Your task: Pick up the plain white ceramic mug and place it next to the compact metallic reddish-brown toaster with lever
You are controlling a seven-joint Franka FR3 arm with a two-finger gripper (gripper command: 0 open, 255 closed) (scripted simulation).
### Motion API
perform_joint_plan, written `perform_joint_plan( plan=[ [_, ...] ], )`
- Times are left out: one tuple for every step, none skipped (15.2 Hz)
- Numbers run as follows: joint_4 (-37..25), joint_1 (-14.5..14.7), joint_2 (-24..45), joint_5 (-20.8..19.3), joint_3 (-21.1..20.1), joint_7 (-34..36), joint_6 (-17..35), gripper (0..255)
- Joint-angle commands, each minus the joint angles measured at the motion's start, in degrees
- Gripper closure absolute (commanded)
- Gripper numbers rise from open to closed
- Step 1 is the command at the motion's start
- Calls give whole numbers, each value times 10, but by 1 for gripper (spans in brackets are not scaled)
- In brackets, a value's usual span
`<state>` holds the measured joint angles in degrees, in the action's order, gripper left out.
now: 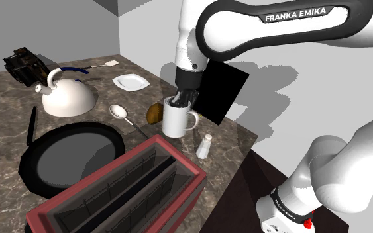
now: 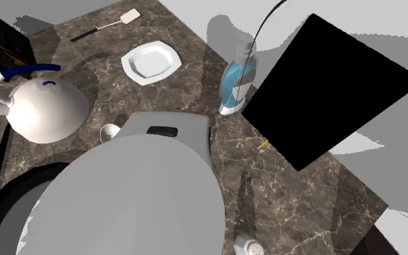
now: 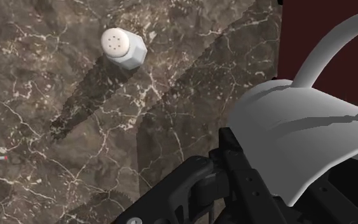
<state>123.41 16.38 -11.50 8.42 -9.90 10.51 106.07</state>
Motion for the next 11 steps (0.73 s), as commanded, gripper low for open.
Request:
perform_joint_plan(
  plan=[
    [13, 1, 2, 1, -1, 0, 15, 255],
    [19, 1, 4, 1, -2, -1, 23, 255],
    [24, 1, 6, 1, -2, -1, 31, 255],
    [30, 1, 9, 1, -2, -2, 39, 255],
    [35, 1, 11, 1, -3, -2, 47, 255],
    [41, 2, 13, 1, -3, -3, 54, 255],
    [46, 2, 16, 2, -3, -3, 62, 255],
    [51, 2, 19, 2, -4, -4, 70, 255],
    [56, 2, 22, 2, -4, -4, 78, 255],
    [61, 2, 25, 2, -5, -5, 86, 255],
    [66, 2, 28, 2, -5, -5, 94, 255]
  ],
)
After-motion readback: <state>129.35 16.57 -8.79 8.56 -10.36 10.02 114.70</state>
